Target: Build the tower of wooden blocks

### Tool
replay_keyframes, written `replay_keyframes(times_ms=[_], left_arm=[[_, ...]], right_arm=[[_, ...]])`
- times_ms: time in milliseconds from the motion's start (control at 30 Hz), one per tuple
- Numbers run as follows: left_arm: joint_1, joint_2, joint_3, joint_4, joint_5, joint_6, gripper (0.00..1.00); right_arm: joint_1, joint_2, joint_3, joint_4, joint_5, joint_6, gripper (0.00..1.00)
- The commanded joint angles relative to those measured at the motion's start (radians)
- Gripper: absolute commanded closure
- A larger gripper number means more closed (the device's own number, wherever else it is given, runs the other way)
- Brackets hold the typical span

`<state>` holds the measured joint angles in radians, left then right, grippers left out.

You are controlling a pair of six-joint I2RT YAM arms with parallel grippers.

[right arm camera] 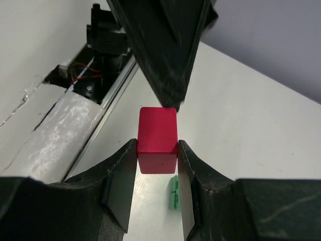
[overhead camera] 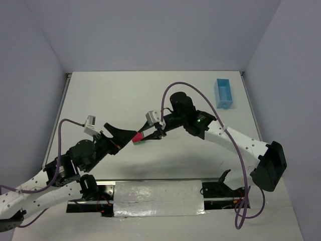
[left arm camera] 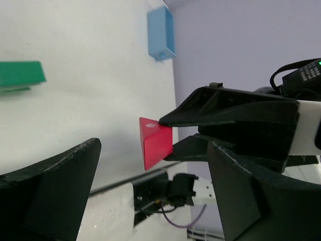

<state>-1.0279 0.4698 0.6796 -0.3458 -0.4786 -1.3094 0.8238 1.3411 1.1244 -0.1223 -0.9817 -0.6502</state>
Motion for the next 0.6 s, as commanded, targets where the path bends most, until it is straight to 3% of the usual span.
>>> replay_keyframes(times_ms=[0, 167, 267, 433, 567], left_arm=[[0.005, 0.012, 0.128, -0.19, -0.161, 0.039, 0.01], [0.005, 0.016, 0.234, -0.551, -0.414, 0.07, 0.01], [0.005, 0.027, 0.299, -0.648, -0.517, 0.157, 0.01], [0.005, 0.02, 0.357, -0.628, -0.515, 0.427, 0.01], [0.005, -0.016, 0.328, -0.578, -0.523, 0.561, 0.0]], right_arm=[[-0.049, 0.062, 0.081, -0.1, -0.021, -0.068, 0.99], [-0.113, 0.206, 0.251, -0.337, -0.031, -0.178, 0.97], [-0.114, 0.35, 0.368, -0.45, 0.027, -0.256, 0.98], [-0.114, 0.513, 0.547, -0.58, 0.123, -0.293, 1.0], [-0.112, 0.533, 0.566, -0.584, 0.153, -0.333, 1.0]])
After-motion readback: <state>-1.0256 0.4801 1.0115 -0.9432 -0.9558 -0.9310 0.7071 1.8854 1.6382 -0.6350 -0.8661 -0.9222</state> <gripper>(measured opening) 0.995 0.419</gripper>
